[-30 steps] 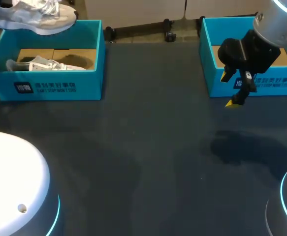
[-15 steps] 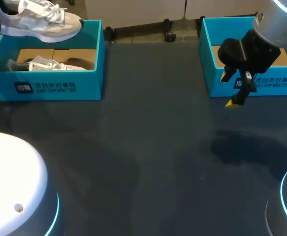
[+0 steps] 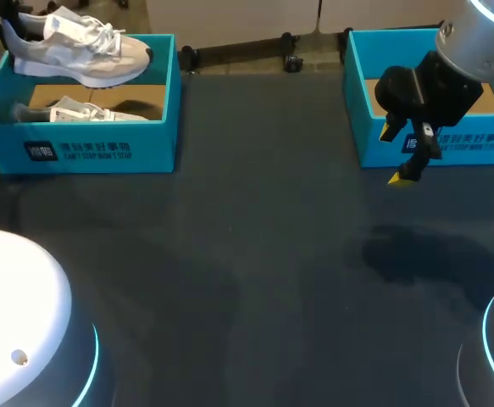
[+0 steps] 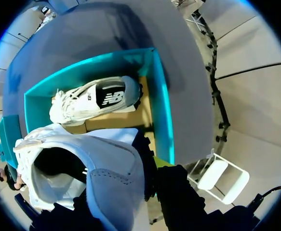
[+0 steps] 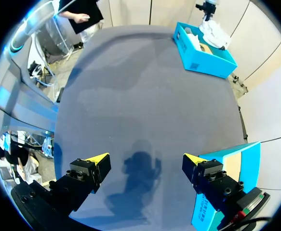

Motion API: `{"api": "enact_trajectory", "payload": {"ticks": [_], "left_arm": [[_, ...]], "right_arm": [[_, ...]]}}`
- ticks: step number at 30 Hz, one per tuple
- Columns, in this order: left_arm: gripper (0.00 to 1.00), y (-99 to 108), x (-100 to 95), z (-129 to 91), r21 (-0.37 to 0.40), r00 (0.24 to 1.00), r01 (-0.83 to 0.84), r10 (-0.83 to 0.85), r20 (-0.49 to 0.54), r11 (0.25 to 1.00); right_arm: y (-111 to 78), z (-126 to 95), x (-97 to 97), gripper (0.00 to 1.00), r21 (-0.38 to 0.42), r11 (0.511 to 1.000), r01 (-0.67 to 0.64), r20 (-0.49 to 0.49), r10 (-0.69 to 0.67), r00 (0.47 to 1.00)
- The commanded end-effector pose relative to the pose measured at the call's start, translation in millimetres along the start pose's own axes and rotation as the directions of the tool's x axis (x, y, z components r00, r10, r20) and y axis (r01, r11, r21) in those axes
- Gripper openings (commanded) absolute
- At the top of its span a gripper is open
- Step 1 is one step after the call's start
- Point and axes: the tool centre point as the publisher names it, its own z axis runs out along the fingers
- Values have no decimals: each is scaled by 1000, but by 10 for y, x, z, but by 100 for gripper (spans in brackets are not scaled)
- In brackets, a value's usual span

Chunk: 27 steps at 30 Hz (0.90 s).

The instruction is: Take the shoe out of the shoebox, open the shoe tongue, remove and reinsert the insole, then place the shoe into the shoebox

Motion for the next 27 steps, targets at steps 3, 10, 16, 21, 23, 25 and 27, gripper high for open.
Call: {"api": "enact_trajectory", "payload": {"ticks": [3,10,16,21,23,25,27], "left_arm": [[0,-35,-20,127,-30,1000,15,-14,11,999],[0,-44,-50,238,-10,999,32,-32,18,999],[0,-30,-91,353,1,998,52,-52,28,999],[0,11,-124,423,4,998,59,-59,36,998],[0,23,-136,448,5,997,60,-60,38,998],[0,33,-149,478,7,997,59,-59,39,998],[0,53,-150,513,7,998,57,-57,39,998]], "right_arm": [[4,11,-10,100,3,1000,0,-1,0,1000],[4,11,-10,100,3,1000,0,-1,0,1000],[4,11,-10,100,3,1000,0,-1,0,1000],[4,11,-10,100,3,1000,0,-1,0,1000],[4,11,-10,100,3,1000,0,-1,0,1000],[4,11,-10,100,3,1000,0,-1,0,1000],[4,11,-10,100,3,1000,0,-1,0,1000]]}}
